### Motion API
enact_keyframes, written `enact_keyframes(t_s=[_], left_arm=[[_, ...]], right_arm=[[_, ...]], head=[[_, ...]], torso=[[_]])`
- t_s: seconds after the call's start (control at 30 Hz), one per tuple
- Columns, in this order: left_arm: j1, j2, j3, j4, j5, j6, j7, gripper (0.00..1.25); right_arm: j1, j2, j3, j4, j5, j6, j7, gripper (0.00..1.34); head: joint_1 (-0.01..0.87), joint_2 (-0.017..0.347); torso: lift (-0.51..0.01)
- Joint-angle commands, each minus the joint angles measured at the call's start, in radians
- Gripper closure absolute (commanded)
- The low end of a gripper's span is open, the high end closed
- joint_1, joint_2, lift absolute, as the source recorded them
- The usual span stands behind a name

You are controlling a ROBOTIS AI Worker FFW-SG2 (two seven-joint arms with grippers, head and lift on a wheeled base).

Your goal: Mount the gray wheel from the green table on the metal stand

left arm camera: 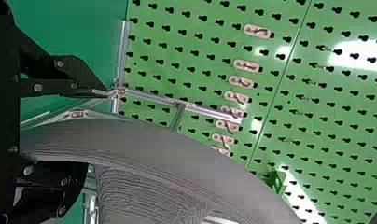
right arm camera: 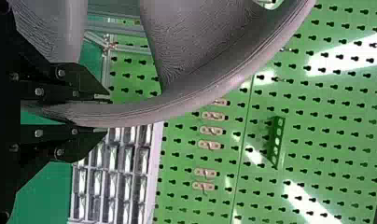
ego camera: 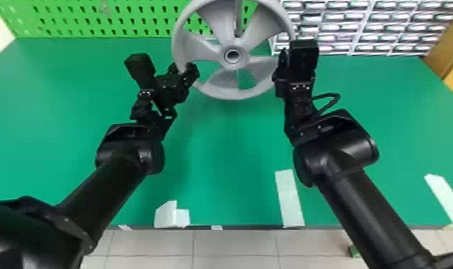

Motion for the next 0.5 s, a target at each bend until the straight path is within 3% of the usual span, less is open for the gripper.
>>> enact_keyframes(t_s=[0.0,0.47], left_arm=[[-0.005,0.0,0.006,0.003,-0.006,0.025,0.0,0.89],[-0.011,0.0,0.024,0.003,-0.017,0.056,0.003,0.89]], right_arm=[[-0.004,0.0,-0.005,0.0,-0.003,0.017,0.0,1.19],[-0.026,0.003,-0.01,0.0,-0.008,0.06,0.001,1.18]], head=[[0.867,0.052],[0.867,0.052]], torso=[[-0.1],[-0.1]])
